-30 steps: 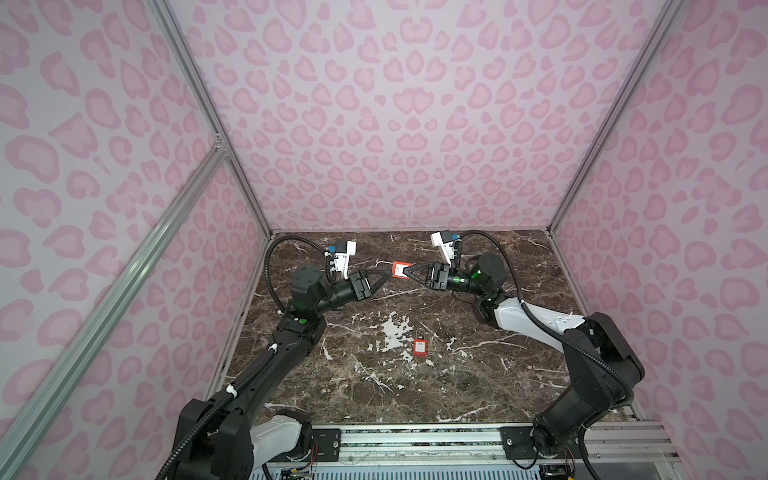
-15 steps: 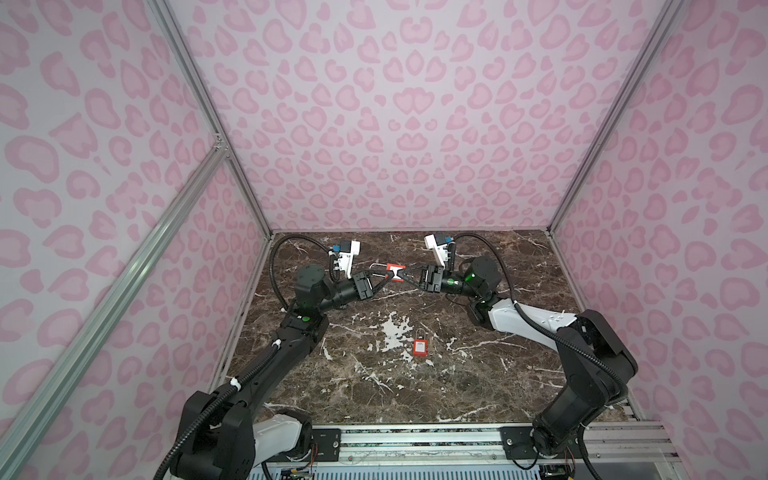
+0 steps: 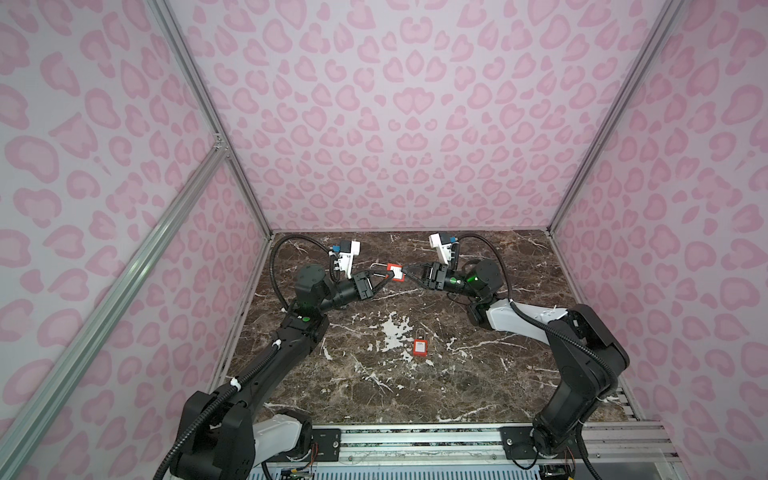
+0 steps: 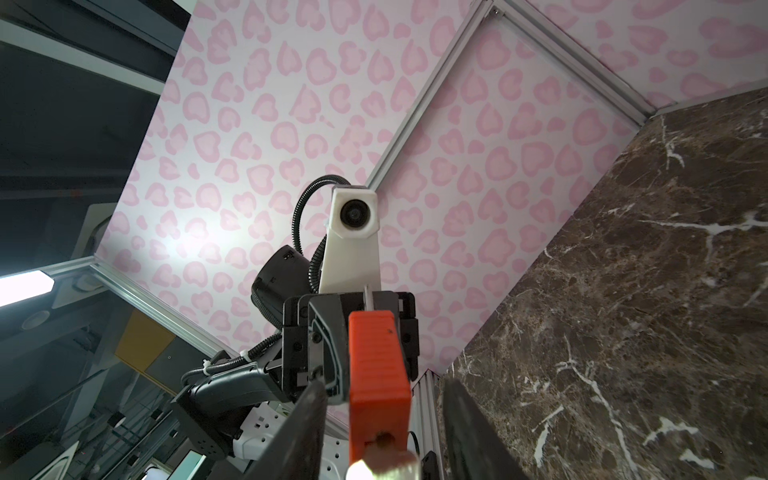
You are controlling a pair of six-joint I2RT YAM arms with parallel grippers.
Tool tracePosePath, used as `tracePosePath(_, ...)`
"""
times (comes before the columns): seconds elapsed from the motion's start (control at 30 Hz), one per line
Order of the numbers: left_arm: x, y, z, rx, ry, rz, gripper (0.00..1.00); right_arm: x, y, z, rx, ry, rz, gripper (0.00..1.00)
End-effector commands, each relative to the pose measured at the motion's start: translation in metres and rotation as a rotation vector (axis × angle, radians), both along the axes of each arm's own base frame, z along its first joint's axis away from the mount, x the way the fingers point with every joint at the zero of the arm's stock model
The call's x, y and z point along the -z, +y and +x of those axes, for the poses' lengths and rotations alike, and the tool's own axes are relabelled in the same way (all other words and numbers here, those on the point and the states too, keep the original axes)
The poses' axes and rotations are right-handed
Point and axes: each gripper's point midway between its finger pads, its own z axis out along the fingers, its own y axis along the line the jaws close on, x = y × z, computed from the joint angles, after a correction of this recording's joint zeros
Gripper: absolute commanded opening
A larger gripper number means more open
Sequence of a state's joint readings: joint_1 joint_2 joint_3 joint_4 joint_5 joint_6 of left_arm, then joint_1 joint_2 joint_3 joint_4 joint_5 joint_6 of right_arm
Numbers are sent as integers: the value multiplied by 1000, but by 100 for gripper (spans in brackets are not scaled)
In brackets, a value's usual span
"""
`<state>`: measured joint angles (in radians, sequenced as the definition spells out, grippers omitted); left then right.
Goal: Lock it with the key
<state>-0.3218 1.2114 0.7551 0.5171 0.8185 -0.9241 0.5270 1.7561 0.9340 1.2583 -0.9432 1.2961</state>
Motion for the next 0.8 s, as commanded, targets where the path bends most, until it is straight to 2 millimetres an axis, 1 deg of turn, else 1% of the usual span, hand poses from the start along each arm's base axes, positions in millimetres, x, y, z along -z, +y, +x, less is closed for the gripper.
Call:
tracePosePath(0.0, -13, 0, -1, 1, -45, -14, 5, -17, -10, -2, 2, -22, 96, 47)
tracePosePath(0.17, -14, 1, -1, -2, -46, -15, 5, -11, -11, -2, 7, -15, 85, 43)
tracePosePath(0.27, -14, 1, 0, -5, -46, -15, 5, -6, -12, -3, 11, -8, 74, 43)
tracePosePath(0.37, -15, 1, 0, -3, -48, -19, 5, 7, -10, -1, 21, 13, 29, 43)
tracePosePath(0.5, -15, 0, 1, -2, -49, -19, 5, 19, -11, -3, 34, 16, -15, 45)
tracePosePath(0.6, -15, 0, 1, -2, -48, -18, 5, 27, -11, -5, 36, 15, -49, 45)
tracePosePath(0.77, -14, 0, 2, -3, -42, -19, 5, 46, -5, -11, 34, 6, -157, 46)
